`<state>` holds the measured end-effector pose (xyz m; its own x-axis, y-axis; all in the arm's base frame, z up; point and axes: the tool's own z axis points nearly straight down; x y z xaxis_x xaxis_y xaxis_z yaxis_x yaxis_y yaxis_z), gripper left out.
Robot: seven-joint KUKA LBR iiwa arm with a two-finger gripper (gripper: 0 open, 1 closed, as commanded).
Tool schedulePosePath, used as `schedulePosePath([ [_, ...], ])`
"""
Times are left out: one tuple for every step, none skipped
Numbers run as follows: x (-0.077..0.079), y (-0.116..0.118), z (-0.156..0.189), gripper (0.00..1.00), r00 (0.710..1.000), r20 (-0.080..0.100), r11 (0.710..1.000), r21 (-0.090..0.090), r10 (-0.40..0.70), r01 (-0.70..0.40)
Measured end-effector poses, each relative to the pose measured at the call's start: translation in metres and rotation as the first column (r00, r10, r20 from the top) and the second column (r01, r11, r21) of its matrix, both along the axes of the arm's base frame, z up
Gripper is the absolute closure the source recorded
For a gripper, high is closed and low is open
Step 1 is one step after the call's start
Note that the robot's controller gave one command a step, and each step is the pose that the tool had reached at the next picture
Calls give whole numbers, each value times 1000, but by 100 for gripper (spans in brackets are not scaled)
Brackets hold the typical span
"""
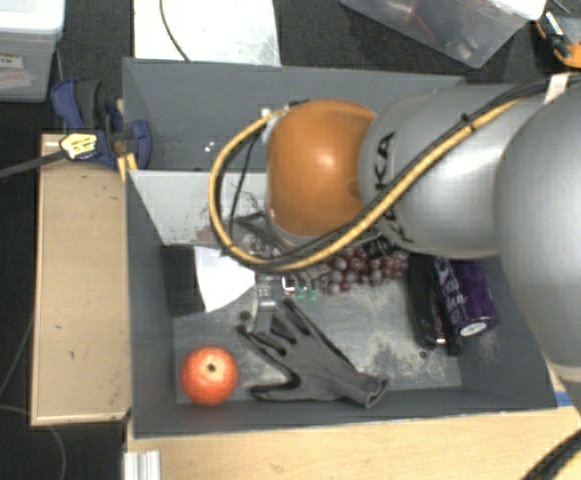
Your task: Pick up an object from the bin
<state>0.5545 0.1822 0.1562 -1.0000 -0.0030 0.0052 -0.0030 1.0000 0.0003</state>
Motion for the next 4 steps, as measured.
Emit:
schedulePosePath([
  [2, -1, 4, 0, 1000, 7, 1000, 1, -6, 6],
  [-13, -52, -88, 0, 950, 1, 950, -2, -313, 313],
  [-14, -48, -44, 0, 965, 9, 965, 3, -262, 262],
  [-13, -51, -82, 0, 952, 2, 952, 0, -307, 307],
])
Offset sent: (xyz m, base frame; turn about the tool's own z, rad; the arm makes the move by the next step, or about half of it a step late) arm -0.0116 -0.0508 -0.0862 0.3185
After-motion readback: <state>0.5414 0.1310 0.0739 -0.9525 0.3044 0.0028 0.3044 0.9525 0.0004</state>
